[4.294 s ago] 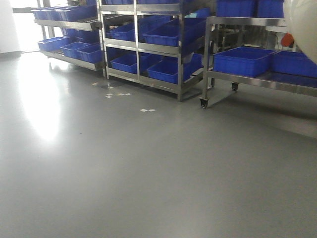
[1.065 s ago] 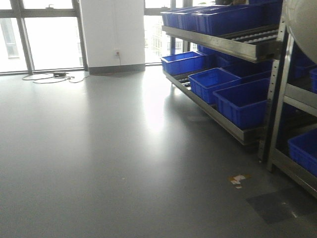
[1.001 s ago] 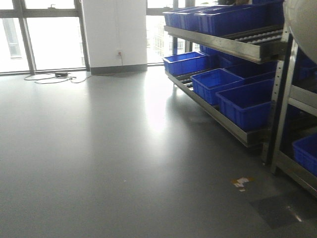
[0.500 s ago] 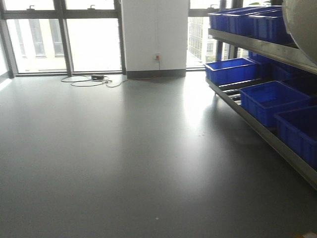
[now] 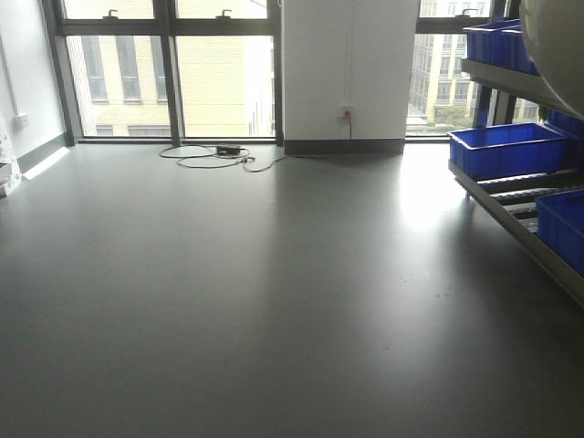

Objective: Move white bin to right shelf second layer
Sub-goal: 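Drive the base past the blue crate racks toward the roller shelf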

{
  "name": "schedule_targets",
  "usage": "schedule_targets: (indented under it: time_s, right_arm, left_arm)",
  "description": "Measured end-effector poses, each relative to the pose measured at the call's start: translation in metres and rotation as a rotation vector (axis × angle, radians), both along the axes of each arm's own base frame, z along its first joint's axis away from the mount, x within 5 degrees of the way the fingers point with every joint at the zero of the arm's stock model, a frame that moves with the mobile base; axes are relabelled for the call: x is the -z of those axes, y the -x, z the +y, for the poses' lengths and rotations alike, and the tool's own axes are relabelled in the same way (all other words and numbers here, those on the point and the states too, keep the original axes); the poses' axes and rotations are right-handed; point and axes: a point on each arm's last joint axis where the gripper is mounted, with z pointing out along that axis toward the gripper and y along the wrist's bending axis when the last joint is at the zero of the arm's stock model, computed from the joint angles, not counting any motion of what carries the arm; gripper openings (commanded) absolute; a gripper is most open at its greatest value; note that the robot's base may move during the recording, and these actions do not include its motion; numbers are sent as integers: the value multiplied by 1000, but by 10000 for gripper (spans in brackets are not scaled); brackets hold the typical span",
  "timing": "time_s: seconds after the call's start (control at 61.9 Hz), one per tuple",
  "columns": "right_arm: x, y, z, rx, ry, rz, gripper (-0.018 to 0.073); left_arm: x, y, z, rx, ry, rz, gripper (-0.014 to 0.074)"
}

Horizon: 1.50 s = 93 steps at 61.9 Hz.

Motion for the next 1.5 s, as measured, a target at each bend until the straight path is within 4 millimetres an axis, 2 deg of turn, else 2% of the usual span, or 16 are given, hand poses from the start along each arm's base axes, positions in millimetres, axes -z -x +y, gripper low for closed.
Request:
schedule_targets:
  time_s: [1.501]
  right_arm:
    - [0, 0, 0, 0, 0, 0, 49]
  left_arm:
    - [0, 0, 0, 0, 0, 0, 85]
